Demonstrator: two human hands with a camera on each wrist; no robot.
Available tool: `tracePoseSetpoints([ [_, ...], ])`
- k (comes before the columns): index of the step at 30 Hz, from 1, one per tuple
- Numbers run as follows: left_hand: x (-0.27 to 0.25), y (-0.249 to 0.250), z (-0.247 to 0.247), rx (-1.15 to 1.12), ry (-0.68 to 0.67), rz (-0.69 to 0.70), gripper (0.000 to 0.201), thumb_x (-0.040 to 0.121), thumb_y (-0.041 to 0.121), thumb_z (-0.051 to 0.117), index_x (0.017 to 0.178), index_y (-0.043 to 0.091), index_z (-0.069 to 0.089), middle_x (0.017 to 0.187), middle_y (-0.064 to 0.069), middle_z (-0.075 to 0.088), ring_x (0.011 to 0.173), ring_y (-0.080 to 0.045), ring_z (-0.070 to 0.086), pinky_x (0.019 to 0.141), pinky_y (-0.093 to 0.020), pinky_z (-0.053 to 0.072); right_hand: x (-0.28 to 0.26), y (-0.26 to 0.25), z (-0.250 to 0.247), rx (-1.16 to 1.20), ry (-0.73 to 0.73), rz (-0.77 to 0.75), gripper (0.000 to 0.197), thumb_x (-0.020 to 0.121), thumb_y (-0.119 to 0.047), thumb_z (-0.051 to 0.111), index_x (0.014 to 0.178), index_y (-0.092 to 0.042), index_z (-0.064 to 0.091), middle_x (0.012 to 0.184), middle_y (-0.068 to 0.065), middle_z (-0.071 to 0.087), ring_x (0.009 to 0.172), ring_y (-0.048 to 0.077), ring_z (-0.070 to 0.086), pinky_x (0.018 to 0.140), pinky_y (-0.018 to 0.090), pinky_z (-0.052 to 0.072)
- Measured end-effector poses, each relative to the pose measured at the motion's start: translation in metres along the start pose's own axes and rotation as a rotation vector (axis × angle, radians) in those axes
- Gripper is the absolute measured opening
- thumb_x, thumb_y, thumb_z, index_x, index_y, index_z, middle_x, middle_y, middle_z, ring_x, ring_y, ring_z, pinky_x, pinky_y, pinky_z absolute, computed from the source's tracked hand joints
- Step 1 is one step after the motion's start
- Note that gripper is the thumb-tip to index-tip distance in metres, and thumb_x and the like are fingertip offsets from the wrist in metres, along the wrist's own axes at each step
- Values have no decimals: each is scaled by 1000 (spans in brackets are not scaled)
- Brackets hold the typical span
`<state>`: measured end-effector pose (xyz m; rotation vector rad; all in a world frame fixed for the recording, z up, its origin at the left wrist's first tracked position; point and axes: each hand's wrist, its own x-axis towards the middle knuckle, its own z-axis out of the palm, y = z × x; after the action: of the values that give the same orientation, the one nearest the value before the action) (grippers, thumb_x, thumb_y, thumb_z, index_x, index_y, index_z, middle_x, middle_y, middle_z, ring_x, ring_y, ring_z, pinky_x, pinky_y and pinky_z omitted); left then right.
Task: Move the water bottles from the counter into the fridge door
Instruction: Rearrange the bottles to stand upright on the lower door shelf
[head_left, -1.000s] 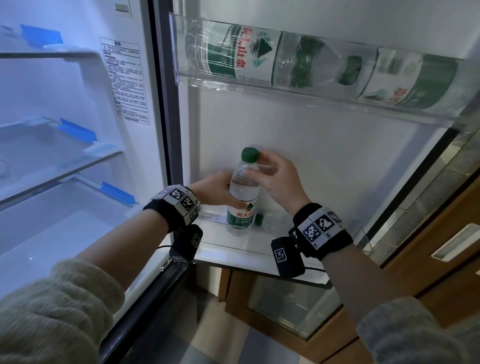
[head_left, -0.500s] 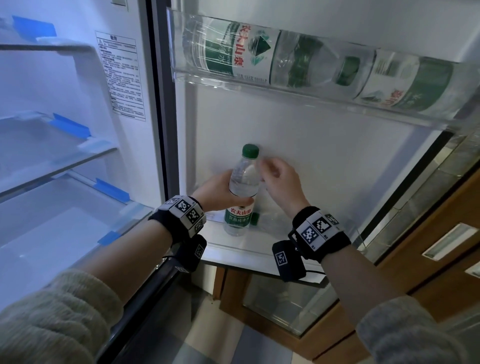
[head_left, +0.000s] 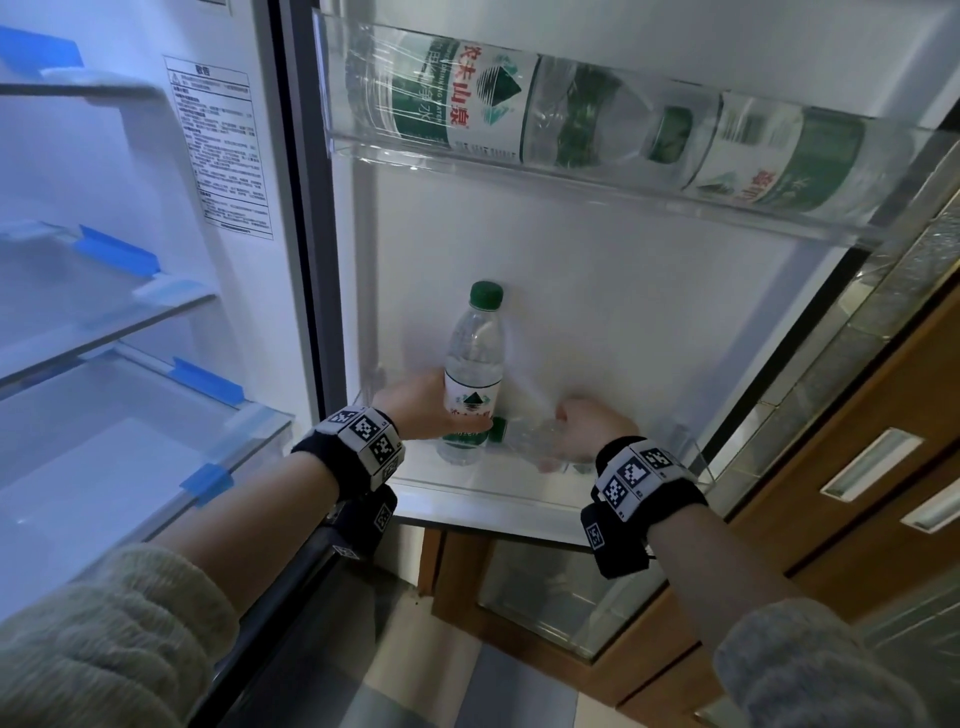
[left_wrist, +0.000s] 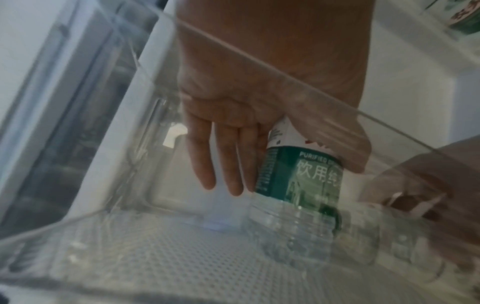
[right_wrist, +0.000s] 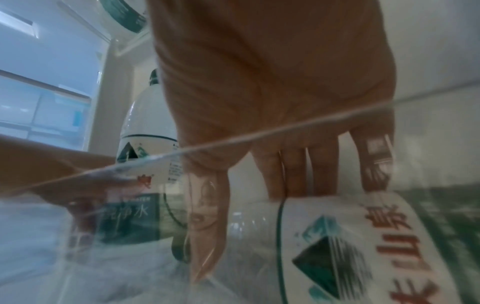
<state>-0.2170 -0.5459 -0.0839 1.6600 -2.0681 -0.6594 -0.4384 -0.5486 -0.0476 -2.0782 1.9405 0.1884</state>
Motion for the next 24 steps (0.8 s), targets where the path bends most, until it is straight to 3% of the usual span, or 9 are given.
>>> tracePoseSetpoints([
  [4,1,2,-1,-25,22,-14,53,66,58,74,109,30,60,103,7,72,91,-14,67,86,-38,56,4,-1,4,-75,62,8,42,80,-16,70,121,-14,60,122,5,61,108,26,60,95,40,50],
  [9,8,-3,-1,-20,-14,-2,42,71,48,76,104,28,59,93,9,68,89,-13,66,88,-38,55,11,3,10,-162,77,-24,41,87,-24,63,127,-15,61,137,7,48,126,27,47,101,40,44],
  [11,8,-4,0,-27,-14,19,42,73,45,77,106,26,59,92,10,65,89,-13,65,89,-37,55,13,3,11,-116,40,-4,43,85,-20,67,127,-11,59,135,8,52,122,28,52,96,37,46],
  [14,8,-5,1,-44,-13,30,47,72,47,76,110,26,58,100,6,69,92,-14,66,89,-38,55,14,1,10,-27,-75,23,59,70,-15,83,122,-6,57,122,11,63,109,29,61,90,35,52],
  [19,7,-8,2,-75,5,60,53,72,60,70,113,30,57,105,7,70,94,-13,66,88,-39,56,16,4,13,46,-63,-25,76,60,-16,88,127,-10,51,122,9,59,107,28,58,86,36,52],
  [20,6,-7,2,-80,8,69,52,72,61,68,113,31,57,103,8,69,93,-12,66,88,-38,56,18,6,14,72,-56,-44,72,62,-17,87,125,-15,52,119,8,58,103,27,58,81,34,52],
  [22,5,-6,2,-94,7,77,50,74,59,68,113,31,57,104,9,69,93,-11,66,89,-38,55,17,10,15,116,-2,-60,50,68,-23,82,107,-23,52,104,4,58,86,22,56,66,29,47],
  [24,5,-6,2,-106,7,72,50,75,57,69,115,29,57,107,6,70,94,-12,66,89,-38,55,11,14,14,160,83,-56,44,66,-26,79,101,-24,52,98,-1,59,83,21,57,68,29,47],
])
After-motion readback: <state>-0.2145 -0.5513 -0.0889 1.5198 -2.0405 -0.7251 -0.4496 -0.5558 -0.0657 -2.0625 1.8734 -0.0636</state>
